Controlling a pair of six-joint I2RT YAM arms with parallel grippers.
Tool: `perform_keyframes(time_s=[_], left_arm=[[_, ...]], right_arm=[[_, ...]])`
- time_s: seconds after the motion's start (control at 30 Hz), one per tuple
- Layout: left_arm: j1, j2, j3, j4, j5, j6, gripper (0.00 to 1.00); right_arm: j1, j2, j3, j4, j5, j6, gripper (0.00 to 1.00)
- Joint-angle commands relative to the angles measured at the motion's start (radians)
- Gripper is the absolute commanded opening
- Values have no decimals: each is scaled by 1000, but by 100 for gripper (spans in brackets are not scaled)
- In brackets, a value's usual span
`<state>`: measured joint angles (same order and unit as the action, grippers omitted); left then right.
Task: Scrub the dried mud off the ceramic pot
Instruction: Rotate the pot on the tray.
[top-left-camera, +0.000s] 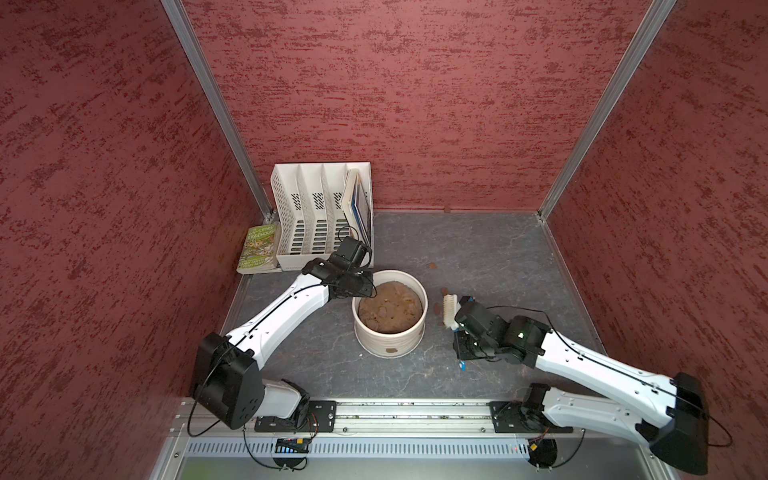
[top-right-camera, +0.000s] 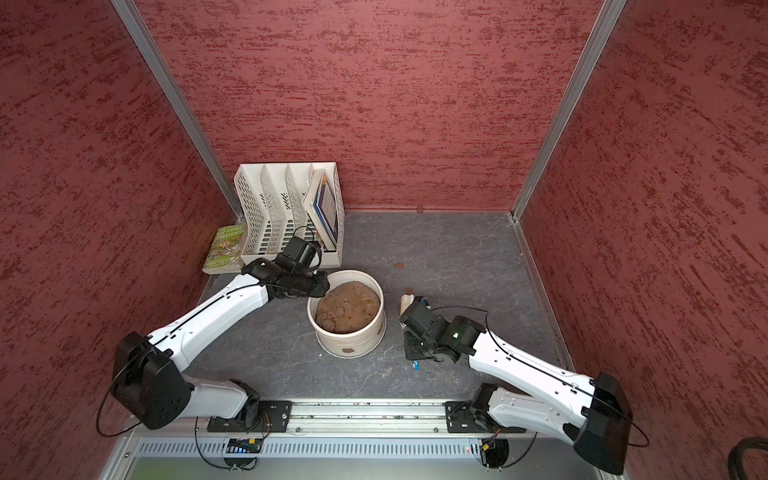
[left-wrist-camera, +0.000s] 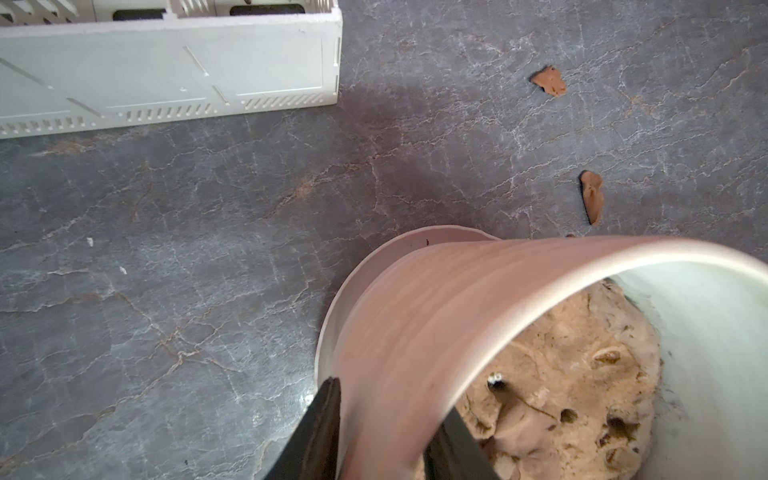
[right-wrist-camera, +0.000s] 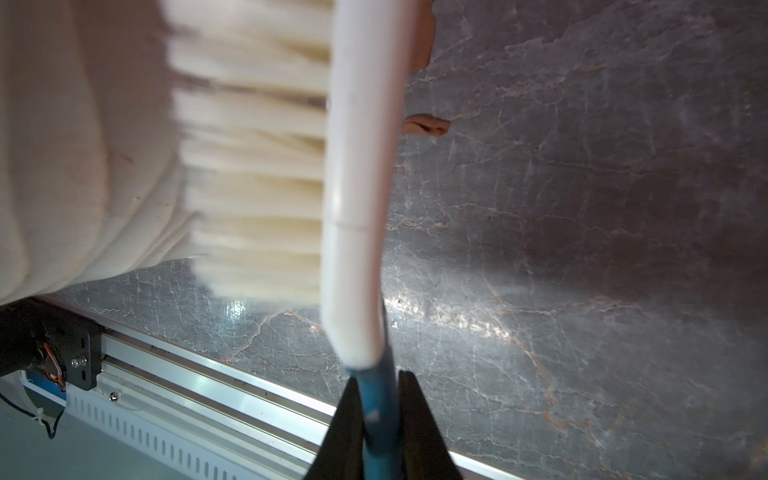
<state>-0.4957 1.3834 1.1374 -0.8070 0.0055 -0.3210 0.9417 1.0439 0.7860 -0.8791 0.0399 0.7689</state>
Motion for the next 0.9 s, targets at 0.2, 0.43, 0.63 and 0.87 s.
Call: perform_keyframes(time_s=[0.2, 0.43, 0.63, 0.87], left_arm=[[-23, -62, 13, -56, -8, -14, 19], [-32, -92, -33, -74, 1, -86, 4], [-49, -130, -25, -109, -35, -111, 3], [-50, -118, 4, -86, -35, -107, 21]], right_arm=[[21, 13, -10, 12, 44, 30, 0], [41, 9, -13, 8, 57, 62, 0], [41, 15, -8, 8, 58, 61, 0], [47, 22, 8, -10, 50, 56, 0]])
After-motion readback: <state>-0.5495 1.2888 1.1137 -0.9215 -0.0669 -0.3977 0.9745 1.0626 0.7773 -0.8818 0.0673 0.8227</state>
